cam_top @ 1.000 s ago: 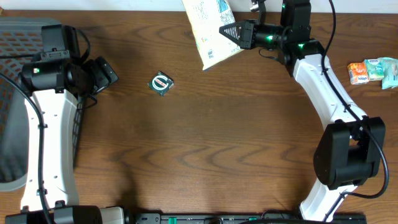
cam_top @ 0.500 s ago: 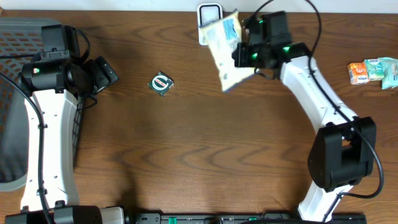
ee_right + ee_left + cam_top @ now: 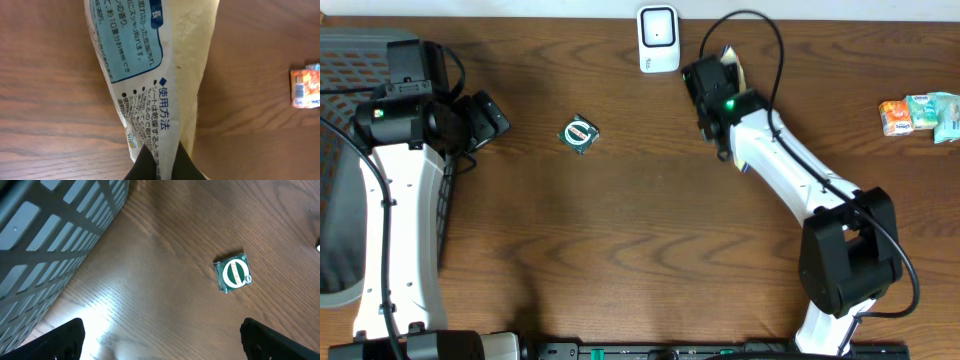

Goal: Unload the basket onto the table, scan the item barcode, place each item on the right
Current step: 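Turn the bag and hold its front face before the scanner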

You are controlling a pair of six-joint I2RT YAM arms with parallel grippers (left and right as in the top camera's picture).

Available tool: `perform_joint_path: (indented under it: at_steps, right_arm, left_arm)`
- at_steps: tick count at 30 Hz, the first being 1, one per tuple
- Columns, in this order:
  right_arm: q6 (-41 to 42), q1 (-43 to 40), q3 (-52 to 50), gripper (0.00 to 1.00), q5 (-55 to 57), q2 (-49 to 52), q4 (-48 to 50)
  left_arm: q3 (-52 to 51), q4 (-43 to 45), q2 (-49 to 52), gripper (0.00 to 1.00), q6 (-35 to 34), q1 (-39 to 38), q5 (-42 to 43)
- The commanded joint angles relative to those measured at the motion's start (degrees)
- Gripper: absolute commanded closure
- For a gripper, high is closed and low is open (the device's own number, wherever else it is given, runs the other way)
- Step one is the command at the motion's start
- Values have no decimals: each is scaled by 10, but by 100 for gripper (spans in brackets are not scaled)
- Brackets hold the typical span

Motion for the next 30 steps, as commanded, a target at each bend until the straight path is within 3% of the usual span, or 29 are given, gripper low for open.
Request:
perform_joint_path:
  at_steps: [1,7,13,19,23,30]
  right_arm:
    - [5,2,-43,99,44,-3,17]
    - [8,18,-61,94,4,-3,15]
    - [8,64,-59,54,-22,-3,16]
    - [8,124,-36,34,-23,-3,8]
    - [8,152,0,14,-25,-4,-7]
    - [8,115,63,1,-25,-4,-23]
  left_arm:
    - [4,-1,0,2,-5,1,-3]
    - [4,-1,0,2,-5,1,-3]
    - [4,-1,0,3,-5,1,-3]
    - [4,-1,0,2,-5,1,-3]
    - [4,-1,0,2,-5,1,-3]
    - [4,-1,0,2,-5,1,-3]
